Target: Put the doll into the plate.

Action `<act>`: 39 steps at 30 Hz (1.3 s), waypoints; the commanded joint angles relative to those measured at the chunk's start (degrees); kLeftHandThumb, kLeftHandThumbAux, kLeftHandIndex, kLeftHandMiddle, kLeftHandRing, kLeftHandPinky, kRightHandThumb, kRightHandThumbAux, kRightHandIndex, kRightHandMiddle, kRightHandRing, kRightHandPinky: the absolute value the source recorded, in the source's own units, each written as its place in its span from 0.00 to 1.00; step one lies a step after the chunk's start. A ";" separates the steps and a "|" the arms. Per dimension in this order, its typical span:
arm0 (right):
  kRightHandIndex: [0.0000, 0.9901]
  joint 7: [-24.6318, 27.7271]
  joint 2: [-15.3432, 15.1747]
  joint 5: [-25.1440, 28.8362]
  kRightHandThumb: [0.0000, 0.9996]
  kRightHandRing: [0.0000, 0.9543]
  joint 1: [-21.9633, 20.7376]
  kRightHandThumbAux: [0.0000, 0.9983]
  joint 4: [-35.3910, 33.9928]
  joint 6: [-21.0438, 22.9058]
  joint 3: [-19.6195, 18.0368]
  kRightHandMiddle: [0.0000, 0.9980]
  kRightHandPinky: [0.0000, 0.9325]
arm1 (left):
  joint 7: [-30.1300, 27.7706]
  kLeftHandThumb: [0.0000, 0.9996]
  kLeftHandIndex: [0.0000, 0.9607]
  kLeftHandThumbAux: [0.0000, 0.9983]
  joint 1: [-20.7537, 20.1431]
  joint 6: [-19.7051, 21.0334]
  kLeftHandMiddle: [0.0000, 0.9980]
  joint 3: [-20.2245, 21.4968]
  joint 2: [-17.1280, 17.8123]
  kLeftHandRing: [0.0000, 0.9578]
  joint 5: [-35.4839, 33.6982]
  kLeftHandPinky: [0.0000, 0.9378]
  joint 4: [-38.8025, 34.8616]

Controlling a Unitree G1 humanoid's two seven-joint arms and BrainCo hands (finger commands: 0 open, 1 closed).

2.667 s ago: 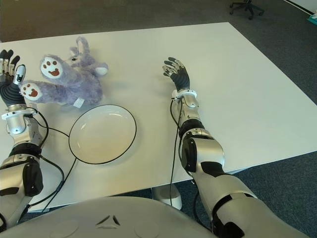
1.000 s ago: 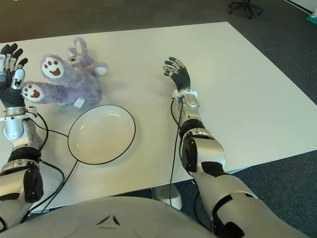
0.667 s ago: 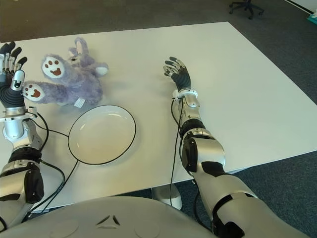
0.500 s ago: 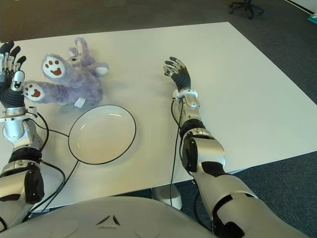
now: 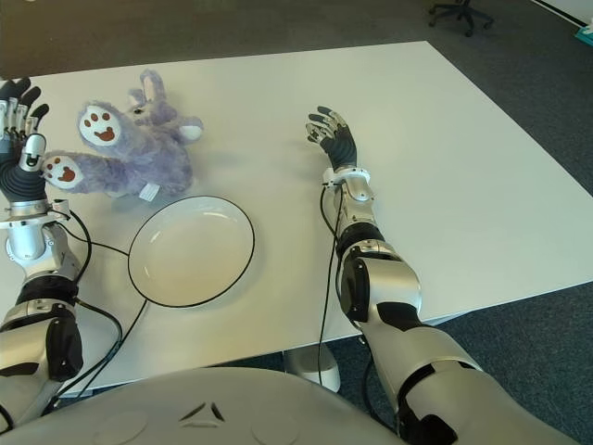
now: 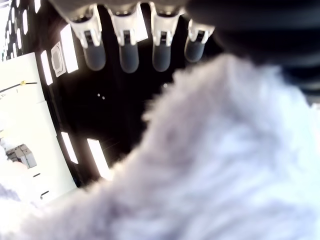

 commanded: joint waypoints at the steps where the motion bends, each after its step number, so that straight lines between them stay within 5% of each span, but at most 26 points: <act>1: 0.18 0.68 0.36 1.16 0.47 0.29 2.42 0.81 0.88 2.26 -0.63 0.26 0.33 | 4.85 0.15 0.00 0.38 20.89 -1.72 0.10 -4.47 -12.51 0.10 7.71 0.12 11.51; 31: 0.17 0.67 0.09 0.94 0.48 0.30 2.47 0.79 0.04 2.54 -0.35 0.27 0.33 | 11.17 0.25 0.00 0.24 23.06 -10.90 0.04 -7.71 -9.39 0.04 19.74 0.06 11.15; 39: 0.17 0.62 0.12 0.80 0.46 0.29 2.55 0.80 -0.04 2.12 -0.23 0.26 0.33 | 14.66 0.34 0.00 0.20 23.98 -10.56 0.02 -8.29 -8.44 0.02 23.66 0.06 9.74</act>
